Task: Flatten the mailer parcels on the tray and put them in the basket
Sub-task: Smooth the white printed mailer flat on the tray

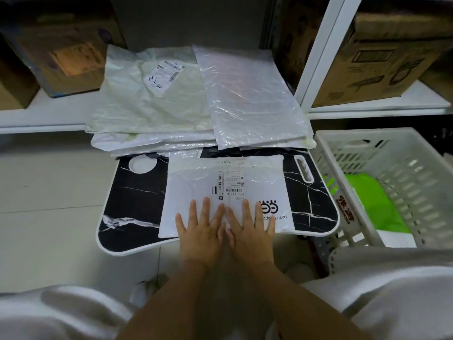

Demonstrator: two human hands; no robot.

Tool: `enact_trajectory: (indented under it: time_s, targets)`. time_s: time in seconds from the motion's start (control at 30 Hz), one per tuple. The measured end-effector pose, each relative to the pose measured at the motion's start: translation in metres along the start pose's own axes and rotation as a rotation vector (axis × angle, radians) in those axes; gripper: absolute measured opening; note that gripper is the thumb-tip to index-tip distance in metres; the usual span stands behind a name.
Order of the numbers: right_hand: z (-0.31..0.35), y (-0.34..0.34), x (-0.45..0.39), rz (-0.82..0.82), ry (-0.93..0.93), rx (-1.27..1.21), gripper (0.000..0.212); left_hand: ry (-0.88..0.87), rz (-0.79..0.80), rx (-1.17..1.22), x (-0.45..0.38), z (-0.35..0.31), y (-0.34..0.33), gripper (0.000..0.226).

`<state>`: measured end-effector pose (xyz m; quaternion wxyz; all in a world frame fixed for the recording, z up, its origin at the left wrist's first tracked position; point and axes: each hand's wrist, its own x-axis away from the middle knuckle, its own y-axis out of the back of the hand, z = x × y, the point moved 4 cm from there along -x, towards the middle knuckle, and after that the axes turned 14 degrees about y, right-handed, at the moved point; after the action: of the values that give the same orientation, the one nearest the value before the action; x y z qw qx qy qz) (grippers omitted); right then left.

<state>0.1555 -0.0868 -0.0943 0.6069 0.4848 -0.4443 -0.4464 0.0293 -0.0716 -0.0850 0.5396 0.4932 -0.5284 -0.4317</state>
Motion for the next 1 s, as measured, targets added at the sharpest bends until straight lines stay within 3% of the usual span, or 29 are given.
enact_trajectory:
  time_s: [0.1, 0.3, 0.47, 0.53, 0.63, 0.7, 0.83, 1.0]
  targets:
    - [0.001, 0.007, -0.005, -0.009, 0.037, 0.017, 0.051, 0.038, 0.038, 0.010, -0.003, -0.001, 0.003, 0.069]
    - [0.000, 0.033, -0.033, -0.178, 0.067, 0.054, 0.043, 0.031, -0.090, 0.079, -0.018, -0.008, 0.022, 0.051]
    - [-0.005, 0.045, -0.062, -0.217, 0.097, 0.065, 0.029, 0.016, -0.119, 0.020, -0.047, -0.013, 0.038, 0.040]
    - [-0.009, 0.042, -0.068, -0.197, 0.132, 0.063, 0.035, 0.018, -0.077, -0.025, -0.055, -0.010, 0.033, 0.039]
    - [-0.018, 0.028, -0.071, 0.019, 0.081, -0.031, 0.059, 0.018, 0.045, -0.013, -0.061, -0.005, 0.019, 0.058]
    - [-0.020, 0.027, -0.074, 0.094, 0.078, -0.036, 0.062, 0.008, 0.086, -0.035, -0.066, -0.005, 0.017, 0.062]
    - [-0.023, 0.031, -0.084, 0.131, 0.059, -0.043, 0.064, 0.064, 0.080, 0.013, -0.076, -0.007, 0.022, 0.056]
    - [-0.031, 0.037, -0.089, 0.050, 0.038, -0.005, 0.070, 0.077, -0.022, 0.009, -0.085, -0.014, 0.029, 0.053]
